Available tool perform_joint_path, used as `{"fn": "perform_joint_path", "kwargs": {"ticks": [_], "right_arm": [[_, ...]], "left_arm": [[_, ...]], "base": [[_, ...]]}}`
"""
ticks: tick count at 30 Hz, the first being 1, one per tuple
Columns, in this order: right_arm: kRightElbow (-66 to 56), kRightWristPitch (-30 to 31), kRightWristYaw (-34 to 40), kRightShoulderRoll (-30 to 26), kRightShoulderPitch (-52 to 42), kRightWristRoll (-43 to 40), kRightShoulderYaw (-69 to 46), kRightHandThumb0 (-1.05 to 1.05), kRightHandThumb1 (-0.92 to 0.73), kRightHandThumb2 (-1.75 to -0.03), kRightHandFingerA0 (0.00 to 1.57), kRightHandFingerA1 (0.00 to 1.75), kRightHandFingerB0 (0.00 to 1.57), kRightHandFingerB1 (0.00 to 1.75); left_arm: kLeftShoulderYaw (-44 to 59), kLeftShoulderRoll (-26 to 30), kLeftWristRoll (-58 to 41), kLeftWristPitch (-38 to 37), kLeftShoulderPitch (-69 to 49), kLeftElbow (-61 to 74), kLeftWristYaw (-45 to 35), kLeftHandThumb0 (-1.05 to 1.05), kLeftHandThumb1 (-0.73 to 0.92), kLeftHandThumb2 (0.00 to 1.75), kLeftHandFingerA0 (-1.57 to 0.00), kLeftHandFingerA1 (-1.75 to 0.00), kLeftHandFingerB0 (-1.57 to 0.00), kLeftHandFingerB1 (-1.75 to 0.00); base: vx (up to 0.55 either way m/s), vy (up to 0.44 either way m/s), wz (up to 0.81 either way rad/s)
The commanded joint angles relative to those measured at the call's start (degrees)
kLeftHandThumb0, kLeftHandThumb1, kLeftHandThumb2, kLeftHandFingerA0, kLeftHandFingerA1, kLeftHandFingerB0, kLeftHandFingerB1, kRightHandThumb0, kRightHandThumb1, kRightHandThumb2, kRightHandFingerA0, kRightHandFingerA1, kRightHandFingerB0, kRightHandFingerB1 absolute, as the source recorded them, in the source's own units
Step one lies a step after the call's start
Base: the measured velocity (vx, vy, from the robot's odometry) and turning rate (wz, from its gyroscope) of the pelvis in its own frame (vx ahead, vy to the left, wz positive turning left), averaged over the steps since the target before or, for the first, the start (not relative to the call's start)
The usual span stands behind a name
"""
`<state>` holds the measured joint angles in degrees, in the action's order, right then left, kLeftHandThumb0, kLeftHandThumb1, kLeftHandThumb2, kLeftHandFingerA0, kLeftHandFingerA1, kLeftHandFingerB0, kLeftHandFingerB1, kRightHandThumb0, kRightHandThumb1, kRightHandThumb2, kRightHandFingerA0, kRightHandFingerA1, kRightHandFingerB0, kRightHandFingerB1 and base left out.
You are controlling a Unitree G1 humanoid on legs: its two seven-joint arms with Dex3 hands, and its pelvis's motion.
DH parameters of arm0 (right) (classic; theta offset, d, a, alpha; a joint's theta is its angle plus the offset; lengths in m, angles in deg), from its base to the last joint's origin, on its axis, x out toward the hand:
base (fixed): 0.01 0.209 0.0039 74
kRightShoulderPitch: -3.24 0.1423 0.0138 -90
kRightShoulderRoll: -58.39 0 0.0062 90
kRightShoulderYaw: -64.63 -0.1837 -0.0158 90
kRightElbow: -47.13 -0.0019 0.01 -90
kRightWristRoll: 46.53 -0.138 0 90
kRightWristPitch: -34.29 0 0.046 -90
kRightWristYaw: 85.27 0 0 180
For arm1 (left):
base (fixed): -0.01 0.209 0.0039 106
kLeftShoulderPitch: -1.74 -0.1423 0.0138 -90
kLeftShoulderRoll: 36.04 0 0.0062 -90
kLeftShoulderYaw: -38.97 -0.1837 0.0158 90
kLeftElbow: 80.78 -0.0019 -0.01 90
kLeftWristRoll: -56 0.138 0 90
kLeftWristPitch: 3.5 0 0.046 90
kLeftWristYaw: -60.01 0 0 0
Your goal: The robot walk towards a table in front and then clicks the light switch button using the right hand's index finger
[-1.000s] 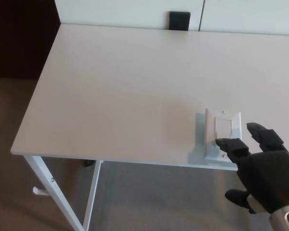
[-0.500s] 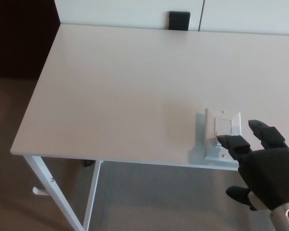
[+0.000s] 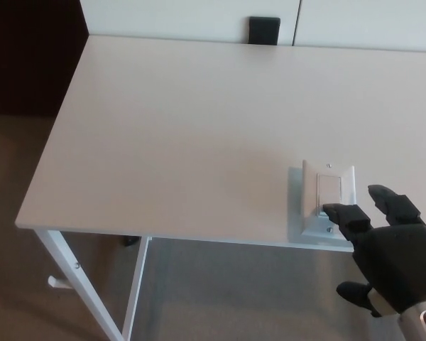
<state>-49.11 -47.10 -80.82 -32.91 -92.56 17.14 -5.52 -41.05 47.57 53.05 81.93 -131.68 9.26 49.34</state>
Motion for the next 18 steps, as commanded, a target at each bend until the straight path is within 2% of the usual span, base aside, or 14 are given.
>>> {"fn": "perform_joint_path", "kwargs": {"ticks": [1,2,11,12,13,15,16,17,18], "right_arm": [[1.99,1.19,-0.12,-0.47,0.57,-0.66,-0.02,-0.66,-0.54,-0.57,0.00,0.31,0.32,0.31],[1.92,1.35,-0.55,-0.53,0.40,-0.82,-0.07,-0.66,-0.43,-0.78,0.05,0.19,0.25,0.44],[2.64,1.35,-0.52,-1.00,-0.12,-0.58,0.51,-0.66,-0.44,-0.80,0.05,0.17,0.26,0.45],[2.75,1.46,-0.24,-0.98,-0.16,-0.31,0.66,-0.67,-0.55,-0.57,0.02,0.31,0.36,0.33],[2.79,1.38,0.03,-1.00,-0.26,-0.34,0.72,-0.65,-0.43,-0.80,0.05,0.22,0.29,0.46],[2.71,1.20,0.07,-1.07,-0.38,-0.69,0.67,-0.67,-0.44,-0.78,0.06,0.23,0.34,0.46],[2.47,1.13,-0.17,-1.16,-0.50,-0.98,0.62,-0.66,-0.54,-0.57,0.04,0.29,0.44,0.35],[2.37,1.13,-0.26,-1.20,-0.52,-1.07,0.62,-0.66,-0.54,-0.57,0.04,0.29,0.44,0.35],[2.35,1.06,-0.25,-1.28,-0.50,-1.13,0.60,-0.69,-0.45,-0.77,0.07,0.26,0.40,0.46]], "left_arm": [[-0.06,1.14,1.81,-2.18,-0.34,0.22,0.28,-0.11,0.60,0.57,-0.50,-0.41,-0.37,-0.37],[0.00,1.00,1.24,-1.79,-0.33,0.17,-0.02,-0.11,0.60,0.57,-0.50,-0.41,-0.37,-0.37],[-0.11,1.09,1.46,-2.01,-0.05,0.00,-0.06,-0.11,0.60,0.57,-0.50,-0.41,-0.37,-0.37],[-0.09,1.09,1.43,-1.87,-0.06,0.13,-0.06,-0.10,0.60,0.57,-0.50,-0.41,-0.37,-0.37],[0.01,0.99,0.88,-1.15,-0.04,0.36,-0.31,-0.10,0.60,0.57,-0.49,-0.40,-0.37,-0.37],[-0.03,0.99,0.87,-1.14,-0.06,0.41,-0.36,-0.11,0.60,0.57,-0.50,-0.41,-0.37,-0.37],[-0.11,1.06,1.14,-1.23,-0.11,0.49,-0.26,-0.11,0.60,0.57,-0.50,-0.40,-0.37,-0.37],[-0.12,1.08,1.21,-1.22,-0.13,0.53,-0.23,-0.11,0.60,0.57,-0.50,-0.40,-0.37,-0.37],[-0.13,1.08,1.24,-1.31,-0.06,0.43,-0.20,-0.11,0.60,0.57,-0.50,-0.40,-0.37,-0.37]], "base": [[0.00,0.000,0.00],[0.00,0.000,0.00],[0.00,0.000,0.00],[0.00,0.000,0.00],[0.00,0.000,0.00],[0.00,0.000,0.00],[0.00,0.000,0.00],[0.00,0.000,0.00],[0.00,0.000,0.00]]}}
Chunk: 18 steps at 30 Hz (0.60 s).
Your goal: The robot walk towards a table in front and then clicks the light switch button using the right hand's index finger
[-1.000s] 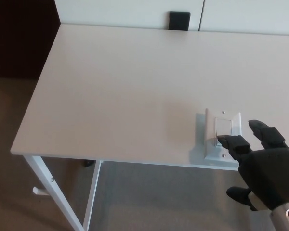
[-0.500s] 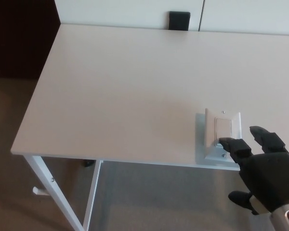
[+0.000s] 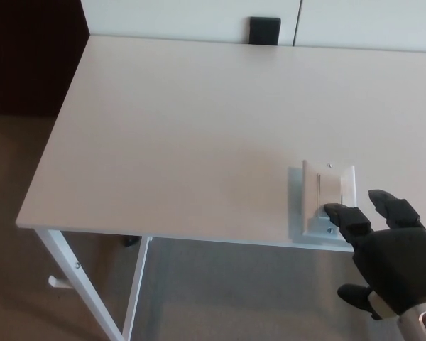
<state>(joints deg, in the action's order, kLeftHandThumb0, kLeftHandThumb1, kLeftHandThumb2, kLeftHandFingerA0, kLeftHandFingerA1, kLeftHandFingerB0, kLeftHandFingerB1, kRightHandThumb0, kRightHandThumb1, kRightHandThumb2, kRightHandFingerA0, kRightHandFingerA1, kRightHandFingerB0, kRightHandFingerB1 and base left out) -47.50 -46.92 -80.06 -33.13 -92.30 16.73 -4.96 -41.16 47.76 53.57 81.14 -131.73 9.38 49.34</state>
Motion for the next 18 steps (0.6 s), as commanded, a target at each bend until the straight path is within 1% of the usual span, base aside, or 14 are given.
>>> {"fn": "perform_joint_path", "kwargs": {"ticks": [1,2,3,5,7,9,10,11,13,14,15,16,17,18], "right_arm": [[-0.05,0.73,-1.24,-1.43,-0.93,-0.82,-0.12,-0.66,-0.55,-0.57,0.06,0.29,0.40,0.34],[-1.11,0.54,-1.27,-1.66,-1.22,-1.15,-0.41,-0.67,-0.45,-0.80,0.06,0.22,0.28,0.45],[-1.11,0.54,-1.27,-1.66,-1.22,-1.15,-0.41,-0.67,-0.45,-0.80,0.06,0.22,0.28,0.45],[-4.21,-0.20,-0.40,-1.83,-2.00,-2.19,-1.41,-0.66,-0.44,-0.80,0.03,0.19,0.16,0.41],[-6.27,-0.66,0.12,-1.74,-2.37,-2.88,-2.20,-0.66,-0.44,-0.80,0.03,0.19,0.16,0.41],[-11.84,-1.65,0.31,-1.25,-3.80,-4.86,-3.84,-0.65,-0.44,-0.80,0.01,0.18,0.14,0.40],[-13.13,-1.67,0.16,-1.20,-4.01,-4.83,-4.14,-0.68,-0.57,-0.58,0.00,0.23,0.16,0.27],[-16.55,-2.36,0.69,-1.17,-4.79,-5.03,-5.03,-0.73,-0.50,-0.65,0.00,0.18,0.12,0.28],[-19.08,-3.37,1.59,-1.18,-5.64,-5.43,-5.82,-0.73,-0.50,-0.65,0.00,0.18,0.12,0.28],[-19.93,-3.65,1.52,-1.08,-5.80,-5.84,-6.19,-0.70,-0.57,-0.58,0.00,0.18,0.12,0.27],[-21.11,-4.07,1.51,-0.96,-5.96,-6.45,-6.71,-0.70,-0.57,-0.58,0.00,0.18,0.12,0.27],[-27.98,-4.67,-0.13,-0.93,-9.06,-8.17,-7.95,-0.71,-0.46,-0.82,0.00,0.11,0.10,0.36],[-29.40,-5.14,-0.16,-0.93,-10.19,-8.53,-8.22,-0.77,-0.50,-0.81,0.00,0.04,0.12,0.35],[-30.10,-5.61,0.08,-0.94,-11.37,-8.92,-8.38,-0.65,-0.43,-0.81,0.00,0.19,0.11,0.40]], "left_arm": [[-0.11,0.92,1.04,-0.85,0.09,0.12,-0.03,-0.11,0.60,0.57,-0.51,-0.41,-0.37,-0.38],[-0.12,0.87,0.91,-0.66,0.06,0.30,-0.07,-0.11,0.60,0.57,-0.50,-0.41,-0.37,-0.38],[-0.12,0.87,0.91,-0.66,0.06,0.30,-0.07,-0.11,0.60,0.57,-0.50,-0.41,-0.37,-0.38],[-0.11,0.81,0.67,-0.06,-0.07,0.80,-0.16,-0.11,0.60,0.57,-0.49,-0.41,-0.37,-0.38],[-0.03,0.86,0.31,0.31,0.31,0.63,-0.37,-0.11,0.60,0.57,-0.49,-0.41,-0.37,-0.38],[-0.10,0.83,0.39,0.96,0.19,1.24,-0.26,-0.11,0.60,0.57,-0.49,-0.41,-0.37,-0.38],[-0.08,0.83,0.25,1.13,0.27,1.35,-0.32,-0.11,0.60,0.57,-0.49,-0.41,-0.36,-0.38],[-0.06,0.84,0.16,1.16,0.39,1.40,-0.39,-0.11,0.60,0.57,-0.49,-0.41,-0.37,-0.38],[-0.07,0.87,0.32,0.88,0.39,1.26,-0.37,-0.11,0.60,0.57,-0.49,-0.41,-0.37,-0.38],[-0.08,0.88,0.30,1.06,0.62,1.30,-0.36,-0.12,0.60,0.57,-0.49,-0.41,-0.37,-0.38],[-0.08,0.90,0.27,1.32,0.97,1.36,-0.34,-0.12,0.60,0.57,-0.49,-0.41,-0.37,-0.38],[-0.09,1.05,0.53,1.22,1.77,0.48,-0.21,-0.10,0.60,0.57,-0.50,-0.41,-0.37,-0.38],[0.02,1.15,0.29,0.93,2.08,-0.11,-0.47,-0.10,0.60,0.57,-0.49,-0.41,-0.37,-0.38],[-0.01,1.19,0.42,0.67,2.32,-0.51,-0.44,-0.10,0.60,0.57,-0.49,-0.42,-0.37,-0.38]], "base": [[0.00,0.000,0.00],[0.00,0.000,0.00],[0.00,0.000,0.00],[0.00,0.000,0.00],[0.00,0.000,0.00],[0.00,0.000,0.00],[0.00,0.000,0.00],[0.00,0.000,0.00],[0.00,0.000,0.00],[0.00,0.000,0.00],[0.00,0.000,0.00],[0.00,0.000,0.00],[0.00,0.000,0.00],[0.00,0.000,0.00]]}}
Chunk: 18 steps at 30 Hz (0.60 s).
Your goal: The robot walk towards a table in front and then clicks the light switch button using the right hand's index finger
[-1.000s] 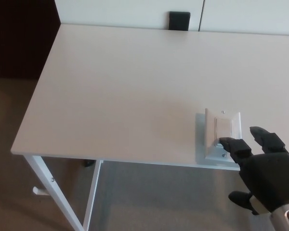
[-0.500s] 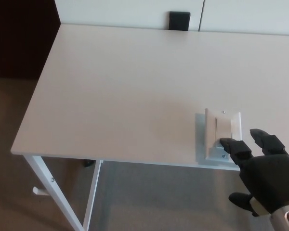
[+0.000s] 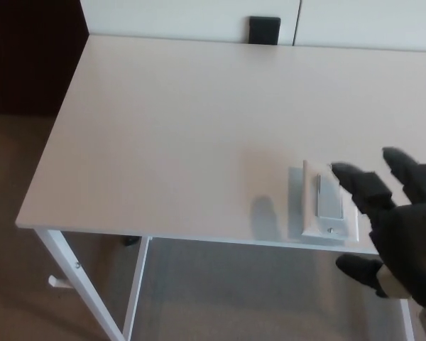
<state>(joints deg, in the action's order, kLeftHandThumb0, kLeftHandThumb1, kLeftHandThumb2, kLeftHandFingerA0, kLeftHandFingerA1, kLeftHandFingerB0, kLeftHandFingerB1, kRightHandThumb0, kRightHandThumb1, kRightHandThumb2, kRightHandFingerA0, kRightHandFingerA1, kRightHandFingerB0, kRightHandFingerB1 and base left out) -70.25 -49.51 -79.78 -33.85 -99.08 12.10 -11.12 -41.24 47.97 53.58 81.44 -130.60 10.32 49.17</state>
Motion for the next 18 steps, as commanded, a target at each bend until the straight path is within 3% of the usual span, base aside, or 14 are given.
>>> {"fn": "perform_joint_path", "kwargs": {"ticks": [1,5,6,7,14,15,16,17,18], "right_arm": [[-7.97,-3.54,0.04,-0.21,-5.88,-4.78,-2.43,-0.65,-0.43,-0.81,0.00,0.19,0.11,0.40],[-2.22,-7.94,3.85,-1.08,-11.63,-7.42,-2.77,-0.65,-0.44,-0.78,0.05,0.21,0.15,0.41],[-0.84,-8.34,3.91,-1.29,-13.14,-7.82,-2.84,-0.65,-0.54,-0.58,0.00,0.32,0.20,0.31],[0.73,-9.02,4.06,-1.42,-14.41,-8.72,-3.04,-0.65,-0.44,-0.77,0.06,0.23,0.15,0.41],[18.57,-22.19,10.56,-1.68,-20.71,-18.42,-3.81,-0.58,-0.42,-0.72,0.04,0.40,0.17,0.42],[20.85,-23.39,10.31,-1.79,-20.89,-19.47,-3.75,-0.31,-0.35,-0.89,0.05,0.55,0.01,0.48],[23.50,-24.85,10.03,-1.93,-21.03,-20.62,-3.70,-0.31,-0.35,-0.89,0.05,0.55,0.01,0.48],[26.26,-26.00,10.19,-2.03,-20.69,-21.10,-3.65,-0.58,-0.43,-0.72,0.04,0.42,0.16,0.42],[28.45,-26.48,10.02,-2.00,-20.21,-21.43,-3.63,-0.61,-0.44,-0.71,0.05,0.44,0.18,0.42]], "left_arm": [[-0.04,0.98,0.77,0.16,1.42,-1.76,-0.05,-0.10,0.60,0.57,-0.49,-0.42,-0.37,-0.38],[-0.04,1.19,0.88,0.60,1.36,-2.12,-0.16,-0.09,0.60,0.57,-0.48,-0.41,-0.37,-0.38],[-0.25,1.41,1.44,0.18,1.23,-2.38,-0.08,-0.10,0.60,0.57,-0.47,-0.41,-0.37,-0.38],[-0.35,1.42,1.37,0.93,1.10,-1.63,-0.07,-0.11,0.60,0.57,-0.47,-0.41,-0.37,-0.38],[-0.44,1.48,0.92,0.77,1.72,-2.22,-0.18,-0.12,0.59,0.57,-0.49,-0.41,-0.37,-0.38],[-0.40,1.54,0.85,0.57,1.85,-2.41,-0.29,-0.17,0.56,0.59,-0.45,-0.42,-0.36,-0.40],[-0.36,1.61,0.74,0.39,1.92,-2.49,-0.44,-0.17,0.56,0.59,-0.45,-0.42,-0.36,-0.40],[-0.35,1.56,0.66,0.56,1.83,-2.17,-0.44,-0.17,0.56,0.59,-0.45,-0.42,-0.36,-0.40],[-0.33,1.50,0.65,0.64,1.99,-2.26,-0.35,-0.16,0.55,0.59,-0.45,-0.42,-0.36,-0.40]], "base": [[0.00,0.000,0.00],[0.00,0.000,0.00],[0.00,0.000,0.00],[0.00,0.000,0.00],[0.00,0.000,0.00],[0.00,0.000,0.00],[0.00,0.000,0.00],[0.00,0.000,0.00],[0.00,0.000,0.00]]}}
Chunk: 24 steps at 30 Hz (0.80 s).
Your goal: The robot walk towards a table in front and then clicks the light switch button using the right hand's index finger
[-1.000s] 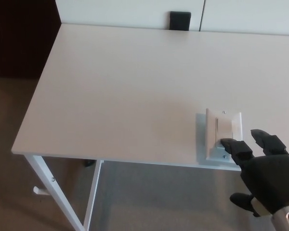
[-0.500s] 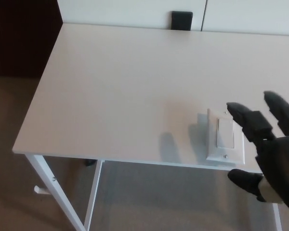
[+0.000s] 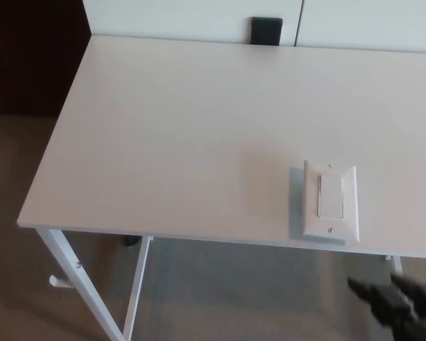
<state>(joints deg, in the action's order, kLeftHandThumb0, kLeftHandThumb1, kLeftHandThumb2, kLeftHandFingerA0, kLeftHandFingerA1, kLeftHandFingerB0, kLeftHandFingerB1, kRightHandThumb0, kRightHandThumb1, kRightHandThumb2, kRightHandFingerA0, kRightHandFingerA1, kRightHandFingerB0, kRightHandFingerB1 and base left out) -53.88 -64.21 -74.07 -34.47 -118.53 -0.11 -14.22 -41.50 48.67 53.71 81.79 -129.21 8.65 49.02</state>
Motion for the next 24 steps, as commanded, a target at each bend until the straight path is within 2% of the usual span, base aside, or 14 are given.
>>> {"fn": "perform_joint_path", "kwargs": {"ticks": [1,6,7,9,10,11,12,13,17,24], "right_arm": [[14.10,-12.11,3.98,-1.29,-0.23,-9.58,-0.53,-0.61,-0.44,-0.71,0.05,0.44,0.18,0.42],[19.63,-13.00,-1.31,-0.86,1.38,-14.75,-1.13,-0.59,-0.45,-0.74,0.03,0.43,0.16,0.43],[20.18,-12.83,-1.83,-0.82,1.64,-15.04,-1.09,-0.32,-0.37,-0.91,0.04,0.54,0.00,0.48],[21.16,-13.40,-1.89,-0.83,2.10,-15.17,-0.90,-0.32,-0.37,-0.91,0.04,0.54,0.01,0.48],[21.51,-13.62,-1.78,-0.78,2.37,-15.05,-0.72,-0.60,-0.45,-0.73,0.04,0.46,0.14,0.43],[22.01,-13.84,-1.93,-0.73,2.80,-15.24,-0.61,-0.60,-0.45,-0.73,0.05,0.46,0.15,0.43],[22.46,-13.96,-2.22,-0.70,3.26,-15.58,-0.53,-0.60,-0.45,-0.73,0.05,0.46,0.15,0.43],[22.98,-13.35,-4.56,-0.35,3.74,-18.24,-0.95,-0.32,-0.37,-0.91,0.04,0.54,0.00,0.48],[25.34,-12.80,-9.14,-0.29,4.98,-24.16,-2.51,-0.32,-0.40,-0.93,0.04,0.54,0.00,0.48],[26.12,-11.12,-11.78,0.25,5.61,-27.28,-4.59,-0.33,-0.40,-0.93,0.03,0.53,0.00,0.48]], "left_arm": [[-0.04,0.75,0.54,0.29,0.91,-0.95,-0.09,-0.16,0.55,0.59,-0.45,-0.42,-0.36,-0.40],[-0.16,0.52,0.62,0.69,1.63,-1.74,0.17,-0.12,0.59,0.57,-0.48,-0.40,-0.36,-0.37],[-0.27,0.61,0.96,0.60,1.53,-1.66,0.28,-0.14,0.56,0.59,-0.45,-0.41,-0.36,-0.40],[-0.20,0.68,0.71,0.40,1.62,-2.02,0.01,-0.11,0.59,0.57,-0.48,-0.40,-0.36,-0.37],[-0.11,0.81,0.71,0.50,1.67,-2.02,0.01,-0.11,0.59,0.57,-0.48,-0.40,-0.36,-0.37],[-0.01,0.91,0.71,0.48,1.85,-2.20,0.03,-0.12,0.60,0.57,-0.48,-0.40,-0.36,-0.37],[0.06,0.99,0.70,0.39,2.09,-2.46,0.07,-0.12,0.60,0.57,-0.48,-0.40,-0.36,-0.37],[0.17,0.87,0.38,0.87,2.30,-2.37,0.11,-0.11,0.60,0.57,-0.48,-0.40,-0.36,-0.37],[-0.26,0.80,1.00,1.54,2.06,-0.95,0.49,-0.14,0.56,0.59,-0.46,-0.41,-0.37,-0.39],[-0.25,0.77,0.82,2.08,2.58,-0.88,0.49,-0.13,0.62,0.58,-0.44,-0.39,-0.33,-0.35]], "base": [[0.00,0.000,0.00],[0.00,0.000,0.00],[0.00,0.000,0.00],[0.00,0.000,0.00],[0.00,0.000,0.00],[0.00,0.000,0.00],[0.00,0.000,0.00],[0.00,0.000,0.00],[0.00,0.000,0.00],[0.00,0.000,0.00]]}}
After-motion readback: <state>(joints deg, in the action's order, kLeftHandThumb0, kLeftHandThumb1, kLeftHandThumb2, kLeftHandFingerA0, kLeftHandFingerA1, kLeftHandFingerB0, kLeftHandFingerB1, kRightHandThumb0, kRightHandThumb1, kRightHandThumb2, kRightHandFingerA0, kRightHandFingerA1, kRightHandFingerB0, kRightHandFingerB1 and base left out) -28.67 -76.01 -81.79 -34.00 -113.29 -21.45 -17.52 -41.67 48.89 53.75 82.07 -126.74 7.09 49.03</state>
